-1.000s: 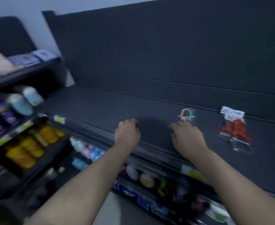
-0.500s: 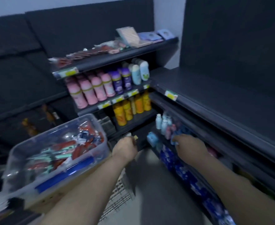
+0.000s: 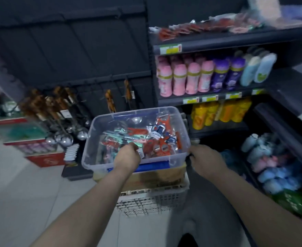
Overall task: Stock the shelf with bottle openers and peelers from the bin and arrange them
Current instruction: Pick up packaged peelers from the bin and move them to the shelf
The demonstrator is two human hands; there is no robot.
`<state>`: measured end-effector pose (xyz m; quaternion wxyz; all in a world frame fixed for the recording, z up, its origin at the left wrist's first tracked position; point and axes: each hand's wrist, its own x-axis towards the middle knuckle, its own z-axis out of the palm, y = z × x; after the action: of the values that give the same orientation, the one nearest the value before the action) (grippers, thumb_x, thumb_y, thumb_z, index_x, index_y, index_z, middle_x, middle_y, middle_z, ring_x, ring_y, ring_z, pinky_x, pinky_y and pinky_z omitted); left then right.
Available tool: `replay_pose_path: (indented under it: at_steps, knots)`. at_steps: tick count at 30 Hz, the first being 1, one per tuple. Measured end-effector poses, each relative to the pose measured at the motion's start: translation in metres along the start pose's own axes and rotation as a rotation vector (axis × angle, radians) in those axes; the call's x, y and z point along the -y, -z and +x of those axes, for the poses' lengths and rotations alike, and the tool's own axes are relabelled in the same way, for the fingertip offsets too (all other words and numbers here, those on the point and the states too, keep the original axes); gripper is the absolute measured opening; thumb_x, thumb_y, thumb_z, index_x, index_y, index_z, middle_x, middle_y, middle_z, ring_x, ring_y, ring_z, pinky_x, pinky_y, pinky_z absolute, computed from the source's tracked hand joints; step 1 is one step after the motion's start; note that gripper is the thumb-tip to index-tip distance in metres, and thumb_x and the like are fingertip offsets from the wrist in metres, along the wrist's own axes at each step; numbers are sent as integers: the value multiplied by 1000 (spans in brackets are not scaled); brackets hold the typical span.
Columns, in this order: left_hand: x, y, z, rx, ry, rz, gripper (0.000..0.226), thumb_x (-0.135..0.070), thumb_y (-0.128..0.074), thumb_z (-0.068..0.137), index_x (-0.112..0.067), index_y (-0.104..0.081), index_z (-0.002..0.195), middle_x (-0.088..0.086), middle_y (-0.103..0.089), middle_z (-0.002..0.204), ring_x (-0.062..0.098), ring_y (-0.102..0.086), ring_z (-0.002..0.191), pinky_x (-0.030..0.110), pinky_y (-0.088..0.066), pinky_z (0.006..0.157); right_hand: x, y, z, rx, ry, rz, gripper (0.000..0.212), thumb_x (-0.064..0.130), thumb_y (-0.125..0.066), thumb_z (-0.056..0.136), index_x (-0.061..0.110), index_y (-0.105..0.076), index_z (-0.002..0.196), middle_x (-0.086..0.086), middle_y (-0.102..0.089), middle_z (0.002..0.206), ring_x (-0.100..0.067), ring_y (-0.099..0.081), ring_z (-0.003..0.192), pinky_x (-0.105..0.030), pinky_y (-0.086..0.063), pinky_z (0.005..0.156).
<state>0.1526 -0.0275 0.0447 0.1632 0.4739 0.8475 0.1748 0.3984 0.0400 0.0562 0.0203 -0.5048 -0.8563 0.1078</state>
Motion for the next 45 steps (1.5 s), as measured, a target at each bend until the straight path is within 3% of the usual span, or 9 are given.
replay_pose_path:
  at_steps: [4, 10, 17, 23, 29, 35, 38, 41, 45]
  knots:
    - [18, 1, 32, 48, 90, 22, 22, -14, -50, 89, -15, -66, 105, 11, -71, 94, 29, -65, 82, 30, -46, 63, 10, -4, 57, 58, 82, -4, 15, 19, -51, 91, 23, -59, 103, 0, -62, 101, -21, -60, 91, -29, -47, 70]
    - [25, -1, 78, 70, 269, 64, 17, -13, -49, 93, -15, -61, 81, 7, -69, 84, 21, -64, 73, 34, -56, 70, 10, -16, 130, 105, 172, -49, 21, 17, -53, 91, 23, -61, 110, -2, -62, 107, -22, -61, 92, -29, -46, 67]
    - [46, -9, 85, 127, 413, 54, 21, -14, -55, 89, -12, -64, 108, 11, -70, 103, 29, -65, 95, 31, -50, 78, 27, -50, 176, 271, 383, -49, 34, 3, -52, 86, 22, -63, 113, -1, -63, 115, -22, -60, 104, -35, -52, 85]
    - [64, 4, 88, 127, 422, 69, 22, -18, -51, 93, -11, -66, 107, 11, -70, 106, 31, -64, 99, 31, -48, 81, 66, -73, 197, 357, 568, -149, 47, 2, -47, 86, 20, -53, 129, -2, -54, 131, -22, -43, 123, -36, -37, 100]
    - [86, 17, 96, 141, 390, 89, 14, -14, -51, 92, -12, -65, 96, 12, -69, 102, 27, -61, 87, 30, -46, 72, 94, -80, 206, 594, 602, -223, 62, 1, -36, 92, 28, -28, 148, 5, -18, 159, -19, -4, 147, -43, -8, 116]
    - [101, 18, 110, 175, 321, 101, 20, -14, -49, 92, -12, -66, 104, 12, -69, 105, 29, -63, 95, 29, -44, 73, 104, -70, 213, 536, 595, -415, 51, 14, -50, 91, 28, -43, 139, 0, -37, 145, -23, -22, 137, -44, -20, 107]
    - [101, 15, 121, 181, 266, 91, 20, -16, -49, 94, -15, -65, 106, 9, -69, 104, 29, -64, 95, 30, -47, 74, 96, -60, 215, 394, 504, -387, 37, 21, -53, 89, 30, -57, 125, 4, -49, 133, -20, -32, 129, -42, -23, 107]
    - [96, 7, 139, 182, 186, 119, 19, -19, -51, 95, -20, -63, 109, 6, -69, 104, 26, -65, 95, 32, -51, 74, 82, -52, 216, 252, 340, -334, 28, 33, -49, 91, 30, -60, 117, 9, -53, 120, -16, -41, 119, -35, -34, 96]
    - [85, -6, 166, 258, -18, 356, 34, -21, -55, 90, -24, -56, 124, 5, -57, 125, 27, -48, 120, 42, -43, 98, 76, -46, 210, 171, 136, -81, 19, 25, -46, 96, 20, -54, 113, -2, -56, 113, -24, -57, 105, -33, -45, 78]
